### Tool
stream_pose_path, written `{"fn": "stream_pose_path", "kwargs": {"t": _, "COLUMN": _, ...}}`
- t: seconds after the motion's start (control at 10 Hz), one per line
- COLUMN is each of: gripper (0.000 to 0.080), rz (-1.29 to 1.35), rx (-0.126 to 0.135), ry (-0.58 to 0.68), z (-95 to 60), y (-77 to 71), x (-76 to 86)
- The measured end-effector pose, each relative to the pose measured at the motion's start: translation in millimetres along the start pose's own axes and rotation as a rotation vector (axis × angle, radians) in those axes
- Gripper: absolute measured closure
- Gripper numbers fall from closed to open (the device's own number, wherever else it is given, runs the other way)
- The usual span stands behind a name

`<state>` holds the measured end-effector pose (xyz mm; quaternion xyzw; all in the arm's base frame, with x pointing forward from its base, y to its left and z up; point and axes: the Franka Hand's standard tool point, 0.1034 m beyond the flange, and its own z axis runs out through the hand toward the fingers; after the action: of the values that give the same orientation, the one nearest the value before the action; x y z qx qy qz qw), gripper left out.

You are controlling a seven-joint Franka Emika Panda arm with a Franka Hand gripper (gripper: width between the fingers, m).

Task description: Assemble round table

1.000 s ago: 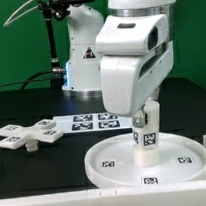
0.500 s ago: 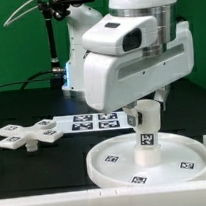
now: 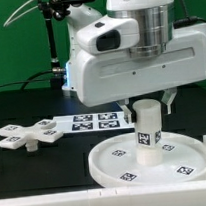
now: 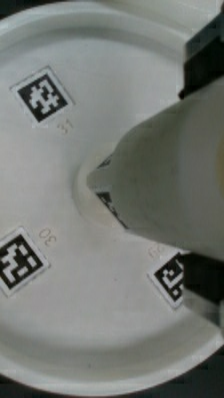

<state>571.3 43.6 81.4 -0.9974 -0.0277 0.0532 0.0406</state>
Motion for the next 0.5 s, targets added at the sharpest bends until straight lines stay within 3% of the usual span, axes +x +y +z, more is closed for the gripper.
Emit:
{"fn": "stream_pose_path", "kwargs": {"t": 0.4, "gripper": 0.0390, "rz": 0.227, "rx": 0.005, "ry": -0.001, "z": 0.2, "y": 0.5, "x": -0.1}}
{"fn": "stream_pose_path", "kwargs": {"t": 0.5, "gripper": 0.0390, "rz": 0.375, "rx": 0.025, "ry": -0.002, "z": 0.5, "y": 1.8, "x": -0.3}}
